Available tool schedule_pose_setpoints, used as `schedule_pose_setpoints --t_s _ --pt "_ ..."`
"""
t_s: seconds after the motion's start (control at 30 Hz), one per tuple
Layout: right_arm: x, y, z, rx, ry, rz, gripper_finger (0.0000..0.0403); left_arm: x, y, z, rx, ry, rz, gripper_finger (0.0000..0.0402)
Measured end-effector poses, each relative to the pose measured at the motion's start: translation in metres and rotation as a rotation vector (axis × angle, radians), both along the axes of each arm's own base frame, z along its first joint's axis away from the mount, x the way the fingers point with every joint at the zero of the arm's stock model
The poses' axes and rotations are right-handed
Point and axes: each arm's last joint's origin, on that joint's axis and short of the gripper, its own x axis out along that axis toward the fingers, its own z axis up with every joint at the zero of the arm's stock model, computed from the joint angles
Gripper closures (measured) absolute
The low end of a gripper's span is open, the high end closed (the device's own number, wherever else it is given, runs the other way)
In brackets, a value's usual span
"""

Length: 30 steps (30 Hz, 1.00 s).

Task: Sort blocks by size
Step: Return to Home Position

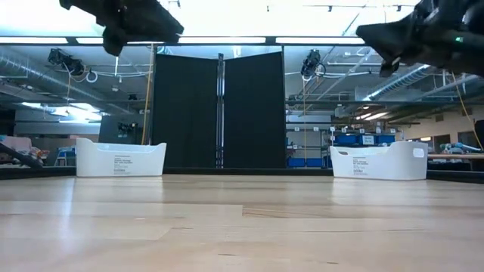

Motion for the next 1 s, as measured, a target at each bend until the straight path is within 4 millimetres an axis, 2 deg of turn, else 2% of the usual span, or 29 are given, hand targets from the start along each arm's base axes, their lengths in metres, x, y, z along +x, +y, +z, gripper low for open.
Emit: schedule_pose_setpoints --t_s 0.1,0.13,0.27,0.4,0.5,0.57,0.7,0.83,1.0 --pt "-0.001 0.01 -0.004 -0.008 0.076 0.021 0.0389 0.002 0.004 0.001 0.043 0.016 0.004 0.0376" --pt "-0.002 0.013 -0.006 -0.015 0.092 0.029 0.0388 -0.001 0.007 0.004 0.05 0.018 0.004 0.0388" --pt "-0.007 0.021 -0.013 -0.071 0.174 0.072 0.0395 -0.026 0.021 0.025 0.062 0.005 -0.028 0.0396" --pt "-0.013 0.024 -0.016 -0.078 0.225 0.086 0.0395 -0.053 0.034 0.03 0.075 -0.068 -0.069 0.0398" --pt "-0.019 0.024 -0.018 -0.076 0.246 0.084 0.0397 -0.066 0.041 0.015 0.072 -0.136 -0.097 0.0399" --pt "-0.023 0.023 -0.019 -0.067 0.263 0.073 0.0398 -0.072 0.046 -0.003 0.06 -0.171 -0.089 0.0399" --pt "-0.031 0.022 -0.022 -0.048 0.289 0.067 0.0398 -0.075 0.053 -0.031 0.065 -0.192 -0.087 0.04" --pt "-0.037 0.02 -0.028 -0.023 0.329 0.072 0.0398 -0.074 0.06 -0.047 0.066 -0.183 -0.139 0.04" --pt "-0.043 0.021 -0.02 -0.05 0.315 0.117 0.0398 -0.073 0.071 -0.059 0.059 -0.151 -0.186 0.0401"
